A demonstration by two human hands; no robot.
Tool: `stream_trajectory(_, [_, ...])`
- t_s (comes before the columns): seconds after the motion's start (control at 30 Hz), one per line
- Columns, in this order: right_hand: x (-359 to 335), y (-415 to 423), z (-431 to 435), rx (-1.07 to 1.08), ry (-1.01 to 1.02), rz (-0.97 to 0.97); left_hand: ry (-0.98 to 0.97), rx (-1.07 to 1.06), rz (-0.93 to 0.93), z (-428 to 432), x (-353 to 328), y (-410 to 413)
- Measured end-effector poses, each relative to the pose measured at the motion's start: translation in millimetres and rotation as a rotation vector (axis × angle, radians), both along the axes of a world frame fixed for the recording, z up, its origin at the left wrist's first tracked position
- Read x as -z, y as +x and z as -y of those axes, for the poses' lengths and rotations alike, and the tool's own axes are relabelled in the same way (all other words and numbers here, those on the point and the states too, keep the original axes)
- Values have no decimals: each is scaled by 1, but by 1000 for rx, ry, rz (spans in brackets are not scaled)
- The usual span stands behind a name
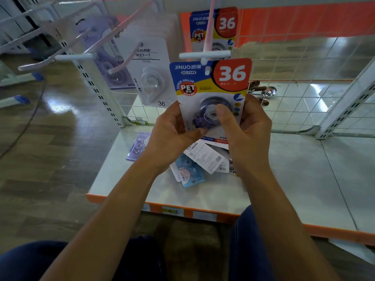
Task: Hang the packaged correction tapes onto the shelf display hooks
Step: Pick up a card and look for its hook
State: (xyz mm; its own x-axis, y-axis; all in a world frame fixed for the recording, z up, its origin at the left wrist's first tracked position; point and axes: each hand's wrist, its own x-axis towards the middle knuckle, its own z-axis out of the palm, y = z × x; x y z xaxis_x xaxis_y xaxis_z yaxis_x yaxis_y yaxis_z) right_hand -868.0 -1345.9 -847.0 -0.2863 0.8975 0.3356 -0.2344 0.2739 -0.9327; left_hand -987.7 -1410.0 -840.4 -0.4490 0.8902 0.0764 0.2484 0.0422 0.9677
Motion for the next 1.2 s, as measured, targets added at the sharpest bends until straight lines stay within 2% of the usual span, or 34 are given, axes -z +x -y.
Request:
stream_trajectory(0.13, [7, -10, -15, 83, -13, 61, 29, 4, 27, -14, 8, -7])
stream_trajectory(0.37, [6, -51, -77, 302, 30, 194, 117, -207, -56, -88, 22, -28])
stream_trajectory(0.43, [4, -63, -97, 320, 49, 242, 149, -239, -60, -110, 25, -36])
stream_trajectory(0.63, [7, -78, -136, 294, 74, 353, 95, -366, -246, -153, 30, -45])
stream_trajectory(0.77, [39, -62, -145, 252, 88, 440, 22, -382, -267, -151, 48, -37])
stream_trajectory(0.9, [114, -26, -144, 253, -53, 690, -206, -344, -275, -138, 91, -17])
stream_trajectory(1.0, [173, 9, -135, 246, -186, 1027, -349, -240, -265, -128, 127, 4])
stream_trajectory(1.1, [216, 37, -116, 172, -323, 1322, -437, -41, -403, -116, 159, 27])
stream_trajectory(1.2, [240, 52, -100, 66, -430, 1490, -505, 202, -572, -107, 182, 46])
